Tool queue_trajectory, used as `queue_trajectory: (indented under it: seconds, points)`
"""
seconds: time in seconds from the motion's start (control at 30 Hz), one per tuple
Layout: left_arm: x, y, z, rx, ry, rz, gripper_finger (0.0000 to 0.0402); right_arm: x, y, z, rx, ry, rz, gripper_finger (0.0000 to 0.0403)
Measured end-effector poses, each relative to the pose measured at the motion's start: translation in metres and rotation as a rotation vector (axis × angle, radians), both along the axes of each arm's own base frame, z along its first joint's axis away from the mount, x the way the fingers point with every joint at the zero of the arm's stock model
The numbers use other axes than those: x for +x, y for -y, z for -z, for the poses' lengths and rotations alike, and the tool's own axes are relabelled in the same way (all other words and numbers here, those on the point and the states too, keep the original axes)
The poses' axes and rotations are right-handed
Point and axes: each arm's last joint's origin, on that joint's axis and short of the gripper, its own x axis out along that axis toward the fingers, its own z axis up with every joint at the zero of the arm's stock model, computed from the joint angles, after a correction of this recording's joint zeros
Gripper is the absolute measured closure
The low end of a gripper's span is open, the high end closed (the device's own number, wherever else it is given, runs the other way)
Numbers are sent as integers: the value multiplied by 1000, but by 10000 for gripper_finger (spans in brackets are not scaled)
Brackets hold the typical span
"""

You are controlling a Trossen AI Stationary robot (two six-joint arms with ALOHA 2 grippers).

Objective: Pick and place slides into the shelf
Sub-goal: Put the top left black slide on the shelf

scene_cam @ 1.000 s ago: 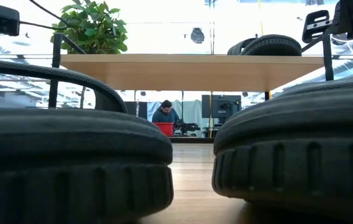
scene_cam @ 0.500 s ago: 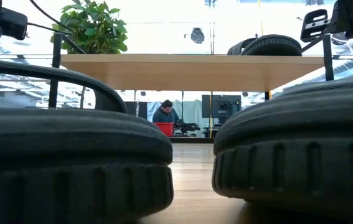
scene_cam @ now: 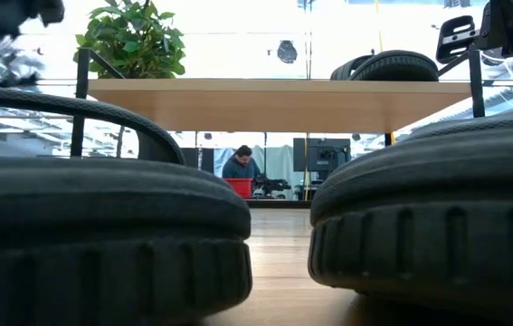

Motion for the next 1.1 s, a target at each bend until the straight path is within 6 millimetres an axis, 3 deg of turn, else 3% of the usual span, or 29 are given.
queue_trajectory:
  seconds: [0.07,0.27,0.43,0.63,0.9,1.1]
  points:
    - [-14,-5,10,-2,-91,-21,401,0,0,0,5,-4,-1,403]
    - [-47,-19,7,-106,36,-189,402,0,0,0,0,-1,-1,403]
    - [-62,-27,31,-118,-182,-368,401,0,0,0,-8,5,0,403]
    - [-53,-24,34,-81,-227,-365,402,0,0,0,-22,14,2,403]
    - [-42,-23,48,12,-449,-431,401,0,0,0,-26,17,6,403]
    - [-34,-25,42,60,-401,-418,390,0,0,0,-26,16,6,403]
